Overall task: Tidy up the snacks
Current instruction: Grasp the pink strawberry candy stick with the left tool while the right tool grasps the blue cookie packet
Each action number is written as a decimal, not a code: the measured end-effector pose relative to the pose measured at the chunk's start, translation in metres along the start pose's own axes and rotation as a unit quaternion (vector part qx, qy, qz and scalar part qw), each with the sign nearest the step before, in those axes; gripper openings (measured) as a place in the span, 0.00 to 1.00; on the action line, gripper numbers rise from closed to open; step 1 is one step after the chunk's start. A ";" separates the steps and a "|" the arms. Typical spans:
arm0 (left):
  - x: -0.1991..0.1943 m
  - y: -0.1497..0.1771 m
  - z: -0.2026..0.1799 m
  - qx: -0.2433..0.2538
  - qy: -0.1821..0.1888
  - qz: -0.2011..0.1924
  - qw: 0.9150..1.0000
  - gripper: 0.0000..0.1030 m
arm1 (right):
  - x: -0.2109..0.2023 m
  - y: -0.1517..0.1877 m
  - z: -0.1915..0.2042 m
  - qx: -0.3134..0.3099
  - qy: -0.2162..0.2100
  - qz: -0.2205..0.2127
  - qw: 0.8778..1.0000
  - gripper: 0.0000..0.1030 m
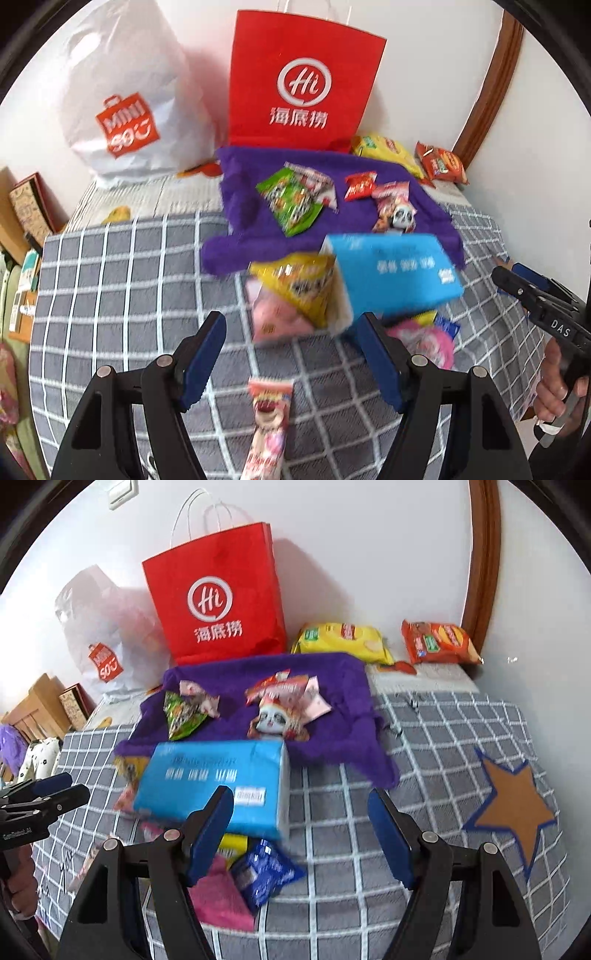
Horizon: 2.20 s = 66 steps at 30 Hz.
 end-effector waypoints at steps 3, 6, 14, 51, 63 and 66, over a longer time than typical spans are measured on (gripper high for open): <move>0.000 0.018 0.009 -0.008 -0.003 0.010 1.000 0.70 | -0.001 0.016 0.005 -0.003 -0.008 0.008 1.000 0.73; 0.002 0.038 0.015 -0.014 -0.003 0.020 1.000 0.70 | 0.003 0.027 0.008 -0.006 -0.007 0.019 1.000 0.73; 0.018 0.085 0.018 -0.016 -0.002 0.053 0.998 0.59 | 0.012 0.054 0.012 -0.004 -0.009 0.036 0.999 0.73; 0.042 0.082 0.003 -0.004 0.015 0.047 0.999 0.23 | 0.069 0.079 0.034 -0.051 0.011 0.068 0.996 0.44; 0.039 0.085 0.008 -0.033 0.033 0.035 0.998 0.23 | 0.060 0.091 -0.010 -0.020 0.034 0.067 0.997 0.46; 0.038 0.084 0.010 -0.049 0.040 0.038 0.997 0.21 | 0.062 0.089 -0.011 -0.009 0.042 0.056 0.998 0.46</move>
Point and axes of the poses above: each gripper's, at about its wrist camera, not at the fingertips, and x roughly the way its jaws point, z to its left, y to its underside, the point moved 10 cm from there along x, roughly the way its jaws point, and after that the axes turned 1 degree about -y, right-handed, at the moved point
